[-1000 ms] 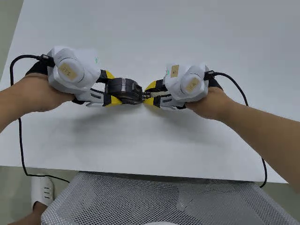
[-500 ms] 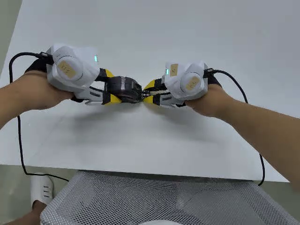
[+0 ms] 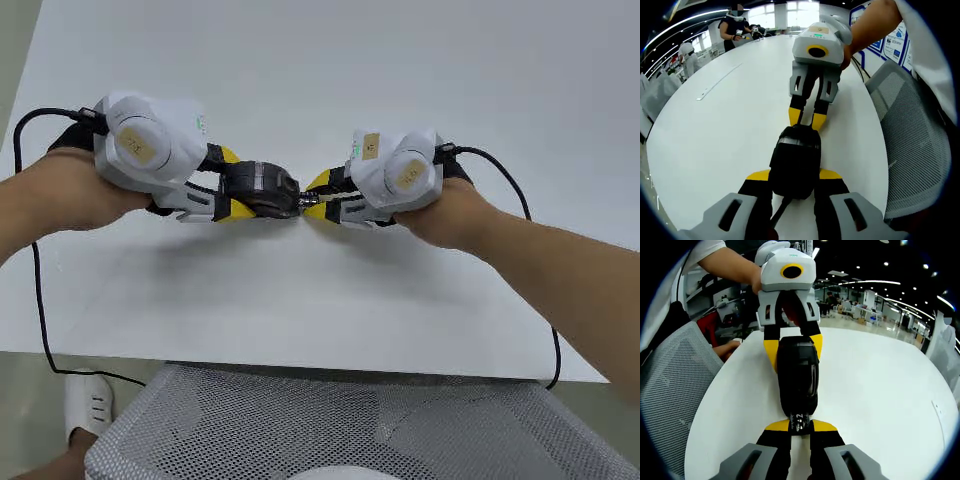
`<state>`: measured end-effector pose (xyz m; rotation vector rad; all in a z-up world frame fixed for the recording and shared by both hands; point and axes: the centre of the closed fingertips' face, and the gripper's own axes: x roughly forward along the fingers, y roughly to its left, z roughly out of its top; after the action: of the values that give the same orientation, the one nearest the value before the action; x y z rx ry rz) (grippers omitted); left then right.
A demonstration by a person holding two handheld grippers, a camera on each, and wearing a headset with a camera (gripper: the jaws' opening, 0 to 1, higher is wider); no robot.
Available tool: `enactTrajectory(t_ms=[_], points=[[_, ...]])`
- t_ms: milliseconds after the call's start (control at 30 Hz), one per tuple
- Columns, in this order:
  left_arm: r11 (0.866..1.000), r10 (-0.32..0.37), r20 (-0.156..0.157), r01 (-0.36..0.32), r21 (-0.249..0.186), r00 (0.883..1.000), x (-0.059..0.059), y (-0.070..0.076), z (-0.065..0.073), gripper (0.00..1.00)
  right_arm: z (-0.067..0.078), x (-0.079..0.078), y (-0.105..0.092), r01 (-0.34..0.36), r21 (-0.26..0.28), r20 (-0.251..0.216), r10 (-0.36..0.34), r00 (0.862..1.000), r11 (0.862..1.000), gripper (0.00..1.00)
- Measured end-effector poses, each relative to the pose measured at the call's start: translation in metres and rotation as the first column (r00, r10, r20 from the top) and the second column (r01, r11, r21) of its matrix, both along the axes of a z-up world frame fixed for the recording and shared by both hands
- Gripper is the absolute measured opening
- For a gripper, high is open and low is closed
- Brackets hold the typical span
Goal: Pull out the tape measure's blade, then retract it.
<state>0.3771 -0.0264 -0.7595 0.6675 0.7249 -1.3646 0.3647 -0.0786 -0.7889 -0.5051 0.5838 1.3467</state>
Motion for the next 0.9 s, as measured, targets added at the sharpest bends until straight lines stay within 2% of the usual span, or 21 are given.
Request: enactTrajectory(t_ms=[267, 900], points=[[1.0, -0.002, -0.002, 0.002, -0.003, 1.0, 0.0, 0.0, 0.0, 0.26, 0.001, -0.001, -0.008, 0.009, -0.001, -0.001, -0.009, 1.0, 1.0, 0.1], [1.0, -0.016, 0.003, 0.016, 0.001, 1.0, 0.0, -0.001, 0.0, 0.26, 0.0, -0.005, -0.04, 0.021, -0.044, -0.008, -0.022, 1.0, 0.999, 0.1]])
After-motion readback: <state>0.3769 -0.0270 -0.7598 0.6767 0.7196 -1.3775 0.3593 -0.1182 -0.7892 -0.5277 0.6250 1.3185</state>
